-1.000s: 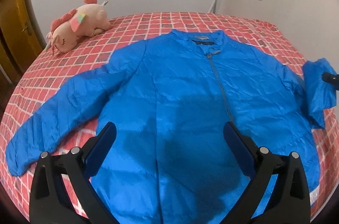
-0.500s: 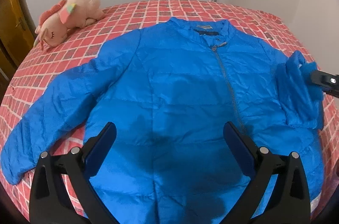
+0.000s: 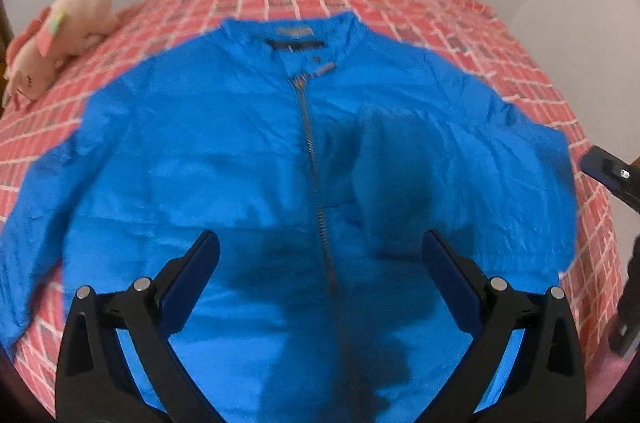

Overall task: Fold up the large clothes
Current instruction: 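Fold the held sleeve across the jacket body with the right gripper while the left gripper pinches the body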

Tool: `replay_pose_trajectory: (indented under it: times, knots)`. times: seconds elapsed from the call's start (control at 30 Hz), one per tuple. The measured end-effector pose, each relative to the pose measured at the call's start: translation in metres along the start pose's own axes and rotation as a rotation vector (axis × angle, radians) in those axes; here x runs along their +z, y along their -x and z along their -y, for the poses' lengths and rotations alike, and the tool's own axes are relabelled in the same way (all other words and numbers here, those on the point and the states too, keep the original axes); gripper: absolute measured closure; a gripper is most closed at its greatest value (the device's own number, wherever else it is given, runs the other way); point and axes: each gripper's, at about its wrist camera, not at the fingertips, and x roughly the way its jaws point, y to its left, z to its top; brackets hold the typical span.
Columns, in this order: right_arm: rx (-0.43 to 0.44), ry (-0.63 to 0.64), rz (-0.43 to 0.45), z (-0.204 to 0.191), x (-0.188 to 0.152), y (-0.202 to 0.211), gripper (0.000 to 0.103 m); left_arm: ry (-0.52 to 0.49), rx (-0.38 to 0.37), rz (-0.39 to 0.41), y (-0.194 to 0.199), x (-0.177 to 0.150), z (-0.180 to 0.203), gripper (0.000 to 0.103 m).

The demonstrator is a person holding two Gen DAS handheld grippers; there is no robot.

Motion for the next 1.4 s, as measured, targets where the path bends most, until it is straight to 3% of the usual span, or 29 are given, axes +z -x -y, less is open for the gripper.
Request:
replay_pose_trajectory:
  times: [0.17, 0.2, 0.27, 0.33, 0.37, 0.4, 0.47, 0.53, 0.67, 0.87, 1.03, 1.23, 1.4]
  knots:
    - [-0.035, -0.008, 0.031, 0.011, 0.004, 0.005, 0.044, 0.004, -0.052, -0.061, -0.033, 0.016, 0.017, 0.008]
    - [-0.036, -0.004, 0.033, 0.010, 0.004, 0.006, 0.044, 0.007, -0.067, -0.069, -0.038, 0.017, 0.019, 0.021]
    - [-0.034, -0.004, 0.032, 0.011, 0.004, 0.005, 0.044, 0.026, -0.095, -0.078, -0.046, 0.018, 0.022, 0.032]
    - [-0.038, -0.010, 0.033, 0.014, 0.004, 0.004, 0.044, 0.022, -0.072, -0.048, -0.045, 0.017, 0.024, 0.043]
    - [-0.040, -0.015, 0.034, 0.015, 0.004, 0.004, 0.044, 0.013, -0.079, -0.021, -0.042, 0.016, 0.024, 0.066]
    - [-0.041, -0.018, 0.035, 0.016, 0.005, 0.004, 0.044, 0.017, -0.117, -0.009, -0.040, 0.016, 0.022, 0.081]
    - [-0.036, -0.026, 0.043, 0.019, 0.005, 0.005, 0.044, 0.058, -0.166, 0.021, -0.031, 0.015, 0.012, 0.090]
    - [-0.024, -0.028, 0.058, 0.021, 0.006, 0.007, 0.044, 0.076, -0.180, 0.051, -0.021, 0.016, 0.004, 0.092]
    - [0.013, -0.031, 0.098, 0.023, 0.008, 0.014, 0.044, 0.122, -0.137, 0.154, 0.015, 0.014, -0.027, 0.094]
    - [0.075, -0.010, 0.072, 0.014, 0.005, -0.004, 0.044, 0.162, -0.003, 0.236, 0.049, 0.007, -0.072, 0.094]
    - [0.067, 0.033, -0.012, -0.001, -0.005, -0.040, 0.046, 0.203, 0.033, 0.173, 0.032, 0.002, -0.098, 0.093]
    - [-0.038, 0.057, -0.134, -0.001, -0.018, -0.079, 0.054, 0.216, 0.105, 0.078, -0.002, -0.011, -0.123, 0.085]
    - [-0.090, 0.098, -0.135, -0.008, -0.025, -0.086, 0.055, 0.201, 0.122, 0.073, -0.012, -0.018, -0.126, 0.080]
